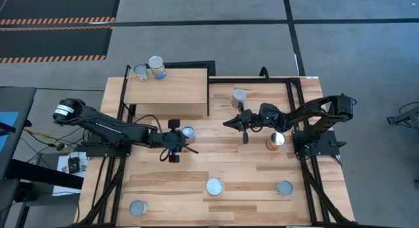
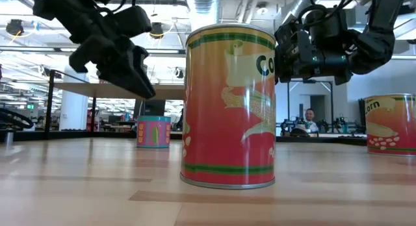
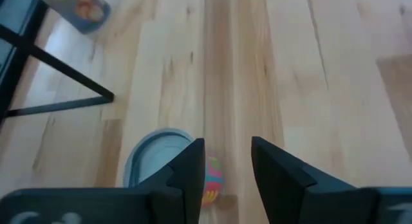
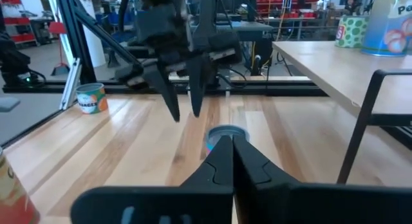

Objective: Pick and place cans onto a shelf
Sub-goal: Put the red can on the shelf

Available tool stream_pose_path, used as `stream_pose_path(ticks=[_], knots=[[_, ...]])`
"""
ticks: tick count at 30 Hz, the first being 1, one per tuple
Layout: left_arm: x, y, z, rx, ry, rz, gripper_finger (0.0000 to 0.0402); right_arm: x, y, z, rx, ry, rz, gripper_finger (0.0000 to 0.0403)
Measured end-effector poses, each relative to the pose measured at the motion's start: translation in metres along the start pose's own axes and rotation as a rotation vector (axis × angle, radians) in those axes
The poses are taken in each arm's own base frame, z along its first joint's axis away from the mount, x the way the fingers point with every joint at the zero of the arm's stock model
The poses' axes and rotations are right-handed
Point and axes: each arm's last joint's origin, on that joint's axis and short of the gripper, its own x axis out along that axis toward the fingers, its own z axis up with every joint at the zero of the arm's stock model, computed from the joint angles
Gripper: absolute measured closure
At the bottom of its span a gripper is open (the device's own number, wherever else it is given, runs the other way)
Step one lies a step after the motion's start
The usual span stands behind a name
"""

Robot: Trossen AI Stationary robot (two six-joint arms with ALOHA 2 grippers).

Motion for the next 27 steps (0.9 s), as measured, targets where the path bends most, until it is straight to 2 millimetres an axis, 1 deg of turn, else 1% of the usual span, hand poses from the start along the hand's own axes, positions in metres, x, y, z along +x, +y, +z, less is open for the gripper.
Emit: stream_pose_path(ticks=[3,7,11,14,17,20,23,24,27], knots=[[0.008,-0.002,-0.002,0.052,0.055,0.02,0.0282,0.0,0.0,0.0,0.0,0.0,0.0,0.0394],[0.019,-0.003,-0.002,0.08,0.114,0.088,0.0281,0.0,0.0,0.0,0.0,-0.001,0.0,0.0393],[0.033,-0.002,-0.009,0.09,0.186,0.111,0.0283,0.0,0.0,0.0,0.0,-0.001,0.0,0.0393],[0.044,0.001,-0.013,0.088,0.219,0.135,0.0293,0.0,0.0,0.0,0.0,-0.001,0.0,0.0393],[0.05,0.002,-0.015,0.093,0.238,0.152,0.0315,0.0,0.0,0.0,0.001,-0.001,0.0,0.0393],[0.049,0.003,-0.011,0.097,0.237,0.148,0.0351,0.0,0.0,0.0,0.002,-0.002,-0.001,0.0393],[0.04,0.005,0.0,0.08,0.245,0.097,0.0388,0.0,0.0,0.0,0.002,-0.002,-0.001,0.0393],[0.036,0.008,0.006,0.066,0.253,0.081,0.0391,0.0,0.0,0.0,0.002,-0.001,-0.001,0.0393],[0.014,0.024,0.037,-0.011,0.231,0.075,0.0388,0.0,0.0,0.0,0.001,-0.002,-0.001,0.0393]])
